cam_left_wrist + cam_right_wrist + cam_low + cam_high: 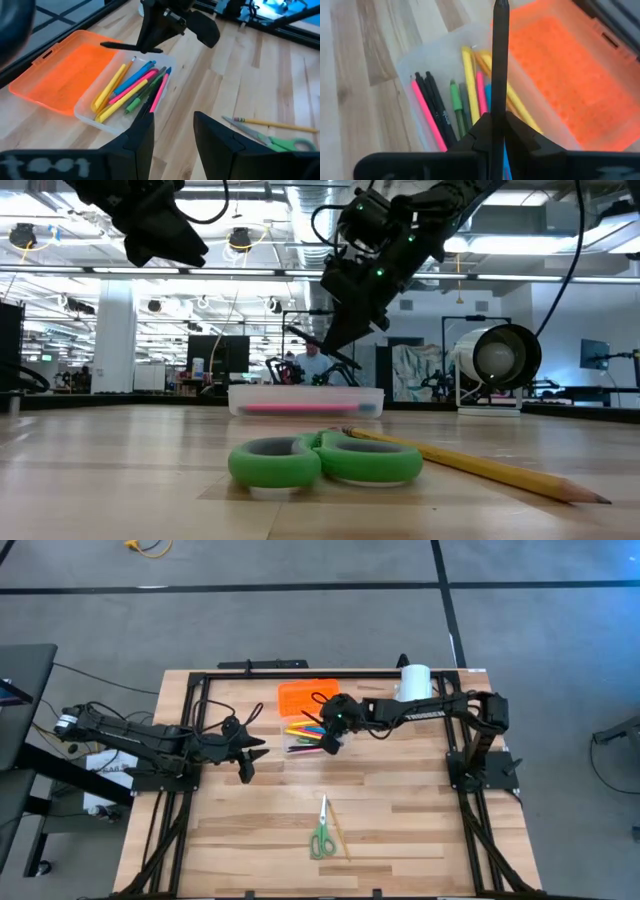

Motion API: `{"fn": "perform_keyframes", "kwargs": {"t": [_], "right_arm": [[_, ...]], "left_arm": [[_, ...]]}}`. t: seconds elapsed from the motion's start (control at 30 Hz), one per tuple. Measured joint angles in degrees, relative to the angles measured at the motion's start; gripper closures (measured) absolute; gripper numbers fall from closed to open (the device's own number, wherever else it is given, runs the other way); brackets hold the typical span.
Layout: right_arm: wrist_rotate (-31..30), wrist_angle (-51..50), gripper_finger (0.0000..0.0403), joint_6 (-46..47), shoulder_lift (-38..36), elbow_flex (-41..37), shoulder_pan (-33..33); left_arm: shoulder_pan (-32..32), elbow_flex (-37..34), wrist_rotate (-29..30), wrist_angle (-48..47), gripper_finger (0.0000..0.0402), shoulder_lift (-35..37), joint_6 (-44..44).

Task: Pick & place school supplies into a supply box
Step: Put the black pen into the supply box, then put the green scissors into the supply box

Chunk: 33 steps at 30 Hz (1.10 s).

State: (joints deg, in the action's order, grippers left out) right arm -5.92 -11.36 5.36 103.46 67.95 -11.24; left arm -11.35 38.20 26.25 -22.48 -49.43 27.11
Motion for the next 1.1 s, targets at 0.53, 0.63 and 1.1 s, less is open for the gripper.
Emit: {"fn": "perform_keyframes", "kwargs": {"t": [0.53, 0.63, 1.1], "right_arm": [[2.6, -0.3, 0.0294, 0.0, 0.0, 0.0, -0.9], [3.0, -0.7, 0.0278, 1.1, -0.9, 0.0, -0.4], [-0.9, -20.0, 0.0283, -3.9, -11.0, -0.6, 11.0]], "left_arm": [[0.0, 0.0, -0.4, 3.5, 0.0276, -7.3, 2.1], [0.0, 0.0, -2.5, 5.5, 0.0276, -9.0, 2.8], [-6.0, 0.0, -6.2, 27.0, 0.0276, -23.7, 11.4]]}}
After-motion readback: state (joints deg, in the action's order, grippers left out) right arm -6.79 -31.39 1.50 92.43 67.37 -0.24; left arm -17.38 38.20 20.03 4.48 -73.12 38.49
